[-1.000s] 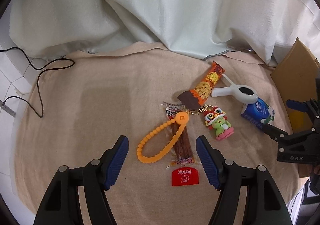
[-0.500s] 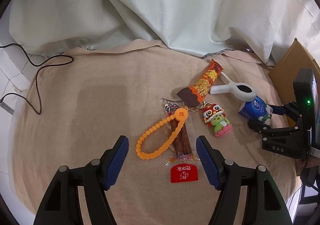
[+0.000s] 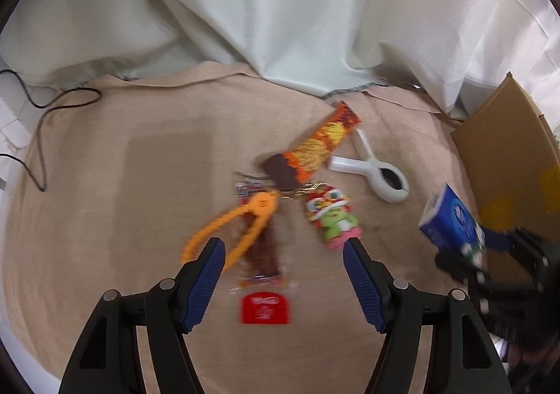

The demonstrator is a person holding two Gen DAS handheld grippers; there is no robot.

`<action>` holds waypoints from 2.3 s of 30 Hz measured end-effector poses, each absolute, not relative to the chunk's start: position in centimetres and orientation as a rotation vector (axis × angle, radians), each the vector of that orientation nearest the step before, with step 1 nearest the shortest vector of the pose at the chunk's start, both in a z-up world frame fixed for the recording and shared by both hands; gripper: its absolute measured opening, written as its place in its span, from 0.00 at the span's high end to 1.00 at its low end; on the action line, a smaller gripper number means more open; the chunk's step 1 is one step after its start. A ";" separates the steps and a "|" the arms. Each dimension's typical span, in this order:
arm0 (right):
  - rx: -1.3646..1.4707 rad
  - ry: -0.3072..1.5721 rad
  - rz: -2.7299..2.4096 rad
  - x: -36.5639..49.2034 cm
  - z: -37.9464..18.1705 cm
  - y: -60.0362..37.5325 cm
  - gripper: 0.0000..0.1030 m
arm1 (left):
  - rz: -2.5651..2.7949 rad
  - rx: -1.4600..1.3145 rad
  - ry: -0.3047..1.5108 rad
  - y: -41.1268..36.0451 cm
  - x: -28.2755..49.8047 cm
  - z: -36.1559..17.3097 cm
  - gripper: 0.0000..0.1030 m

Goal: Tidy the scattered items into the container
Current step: 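Grasp the blue Vinda tissue pack with the right tool while the left tool grasps the dragon keychain, then carry the tissue pack and keychain over the box and release both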

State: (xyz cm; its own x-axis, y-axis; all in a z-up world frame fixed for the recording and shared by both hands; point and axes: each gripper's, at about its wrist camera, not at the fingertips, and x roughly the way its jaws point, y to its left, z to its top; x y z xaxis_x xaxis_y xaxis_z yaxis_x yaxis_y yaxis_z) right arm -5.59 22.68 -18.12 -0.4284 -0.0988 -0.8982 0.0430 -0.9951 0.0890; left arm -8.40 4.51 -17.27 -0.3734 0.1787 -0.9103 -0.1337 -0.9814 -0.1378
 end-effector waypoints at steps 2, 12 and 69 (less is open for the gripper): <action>1.621 -0.127 -2.604 -5.1 -17.6 23.0 0.37 | 2.431 -1.645 -0.083 5.8 -8.8 -17.6 0.31; 1.592 -0.206 -2.620 -2.4 -17.2 23.2 0.37 | 2.384 -1.766 -0.132 10.0 -10.5 -20.8 0.32; 1.188 -0.221 -2.901 -1.1 -3.7 26.6 0.38 | 2.451 -1.313 0.016 5.6 -7.4 -4.0 0.70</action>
